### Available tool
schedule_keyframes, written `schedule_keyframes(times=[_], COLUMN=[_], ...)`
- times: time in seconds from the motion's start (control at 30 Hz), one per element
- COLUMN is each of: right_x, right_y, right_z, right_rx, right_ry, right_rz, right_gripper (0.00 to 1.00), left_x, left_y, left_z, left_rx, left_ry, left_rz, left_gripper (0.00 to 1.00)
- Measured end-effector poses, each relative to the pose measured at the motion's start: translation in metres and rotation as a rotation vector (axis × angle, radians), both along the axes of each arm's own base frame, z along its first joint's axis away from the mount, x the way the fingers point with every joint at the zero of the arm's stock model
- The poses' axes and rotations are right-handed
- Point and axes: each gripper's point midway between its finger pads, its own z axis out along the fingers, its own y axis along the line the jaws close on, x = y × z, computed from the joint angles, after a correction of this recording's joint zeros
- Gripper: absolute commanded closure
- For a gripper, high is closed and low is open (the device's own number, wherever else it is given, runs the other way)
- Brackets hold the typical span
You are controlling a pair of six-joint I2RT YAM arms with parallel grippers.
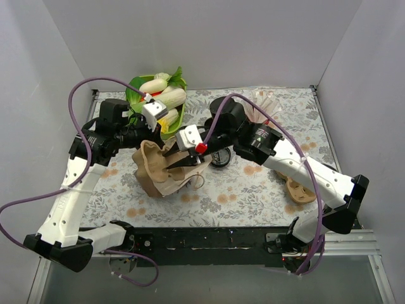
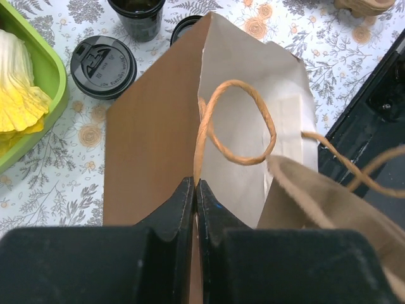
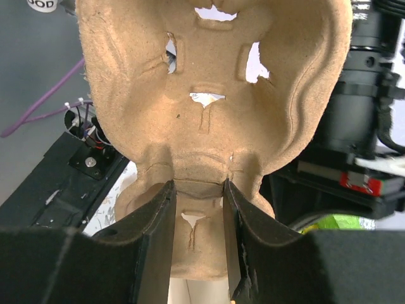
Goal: Pack the takeout coffee
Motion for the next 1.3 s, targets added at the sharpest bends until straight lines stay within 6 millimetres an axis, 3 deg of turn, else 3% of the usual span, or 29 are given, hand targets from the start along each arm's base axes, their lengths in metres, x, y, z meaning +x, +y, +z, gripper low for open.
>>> schedule_keyframes(times=[0.23, 0.4, 0.63, 1.03, 1.3], right_x=[-0.012, -0.007, 0.002, 0.022, 0.029], right_y=[0.013, 0.013, 0.001, -0.022, -0.03], right_z=[-0.013, -0.024, -0.052, -0.073, -0.077], right_rx=[0.018, 0.007, -0.107, -0.342, -0.483], right_ry=[-0.103, -0.231, -0.319, -0.374, -0.377], right_rz=[0.031, 0.035, 0.028, -0.034, -0.006], right_gripper=[0.99, 0.99, 0.99, 0.99, 0.99], left_x=[-0.01, -0.021, -0.027, -0.039, -0.045], left_y=[-0.002, -0.004, -0.008, -0.015, -0.024], left_z=[0.001, 0.005, 0.007, 0.007, 0.006], left_rx=[-0.019, -0.041, -0.063, -0.1, -0.134], left_ry=[0.027, 0.033, 0.041, 0.081, 0.125], left_rz=[-0.018, -0.047, -0.079, -0.135, -0.203], left_gripper=[1.0, 1.0, 1.0, 1.0, 1.0])
